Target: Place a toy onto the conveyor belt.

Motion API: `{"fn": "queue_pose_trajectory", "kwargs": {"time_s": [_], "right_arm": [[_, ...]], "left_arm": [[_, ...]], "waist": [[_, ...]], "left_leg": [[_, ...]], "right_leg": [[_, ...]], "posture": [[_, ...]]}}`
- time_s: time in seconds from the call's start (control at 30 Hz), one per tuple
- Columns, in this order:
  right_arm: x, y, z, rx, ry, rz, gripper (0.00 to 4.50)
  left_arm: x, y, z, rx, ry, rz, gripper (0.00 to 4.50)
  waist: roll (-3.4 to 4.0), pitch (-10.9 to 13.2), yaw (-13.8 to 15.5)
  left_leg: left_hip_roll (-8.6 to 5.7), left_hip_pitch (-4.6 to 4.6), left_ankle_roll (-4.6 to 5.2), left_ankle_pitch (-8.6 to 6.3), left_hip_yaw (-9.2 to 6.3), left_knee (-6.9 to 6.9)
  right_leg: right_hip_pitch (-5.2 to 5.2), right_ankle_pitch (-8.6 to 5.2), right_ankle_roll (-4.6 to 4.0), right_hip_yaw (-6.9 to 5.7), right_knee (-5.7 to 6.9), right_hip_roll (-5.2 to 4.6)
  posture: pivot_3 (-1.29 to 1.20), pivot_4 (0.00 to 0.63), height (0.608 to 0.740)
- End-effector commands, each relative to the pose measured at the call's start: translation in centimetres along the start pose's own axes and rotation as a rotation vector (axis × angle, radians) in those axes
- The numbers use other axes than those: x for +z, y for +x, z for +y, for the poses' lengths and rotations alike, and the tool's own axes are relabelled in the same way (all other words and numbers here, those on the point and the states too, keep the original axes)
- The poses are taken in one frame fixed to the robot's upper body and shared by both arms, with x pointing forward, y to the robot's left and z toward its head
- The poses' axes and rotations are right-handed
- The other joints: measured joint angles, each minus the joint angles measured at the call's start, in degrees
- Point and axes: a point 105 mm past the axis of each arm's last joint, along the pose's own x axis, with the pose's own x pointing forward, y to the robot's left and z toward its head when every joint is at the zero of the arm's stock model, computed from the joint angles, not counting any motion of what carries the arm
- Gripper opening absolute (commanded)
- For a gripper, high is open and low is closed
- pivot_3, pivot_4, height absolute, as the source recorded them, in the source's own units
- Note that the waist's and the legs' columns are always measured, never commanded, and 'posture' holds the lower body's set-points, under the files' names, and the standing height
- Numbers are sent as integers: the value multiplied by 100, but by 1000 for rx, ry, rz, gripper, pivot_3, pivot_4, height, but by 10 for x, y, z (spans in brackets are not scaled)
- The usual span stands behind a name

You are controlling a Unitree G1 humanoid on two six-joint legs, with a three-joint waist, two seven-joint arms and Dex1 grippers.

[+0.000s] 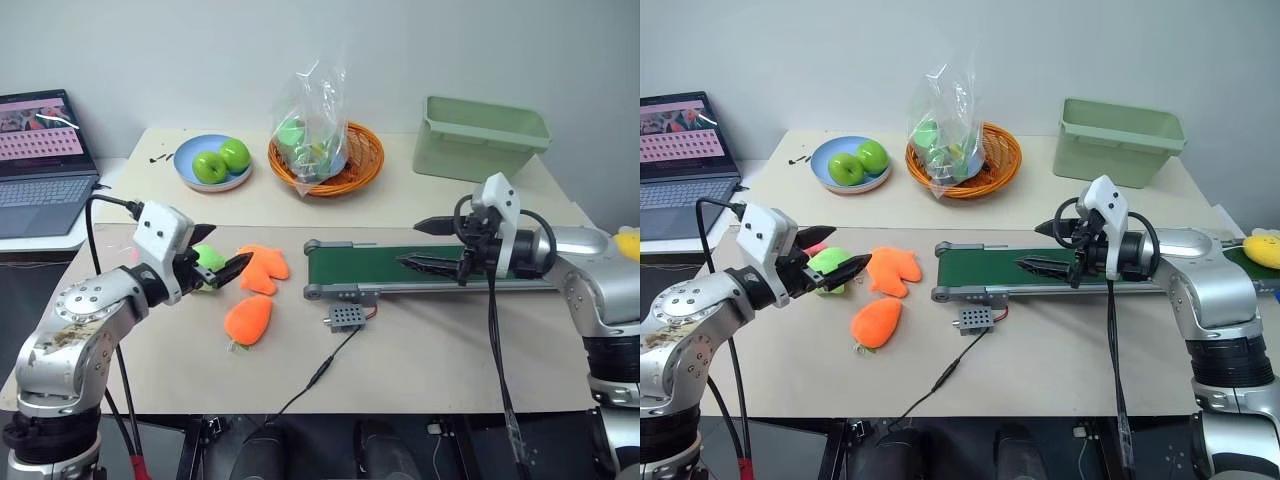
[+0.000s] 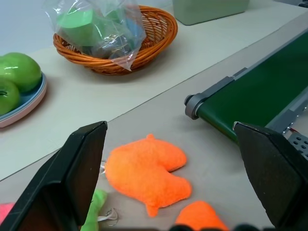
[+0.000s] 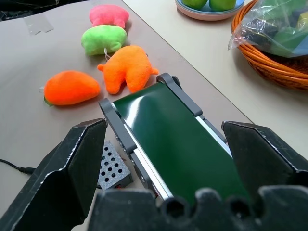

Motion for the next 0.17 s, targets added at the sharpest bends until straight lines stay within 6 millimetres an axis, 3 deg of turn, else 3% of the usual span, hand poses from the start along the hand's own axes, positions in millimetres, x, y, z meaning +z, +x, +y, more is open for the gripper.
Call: {"fn": "queue_pose_trajectory", "kwargs": {"time_s": [0.03,0.17], "right_arm": [[16,-4,0,-4,-35,-56,4500],[16,-4,0,-3,-35,-58,4500]], "left_arm": [[14,-2,3,18,23,-56,4484],[14,-2,4,25,25,-57,4484]], "waist": [[0,0,-1],[0,0,-1]], "left_leg": [[0,0,0,0,0,0],[0,0,0,0,0,0]], "right_leg": [[0,0,0,0,0,0],[0,0,0,0,1,0]], "posture": [[0,150,740],[0,150,740]]}}
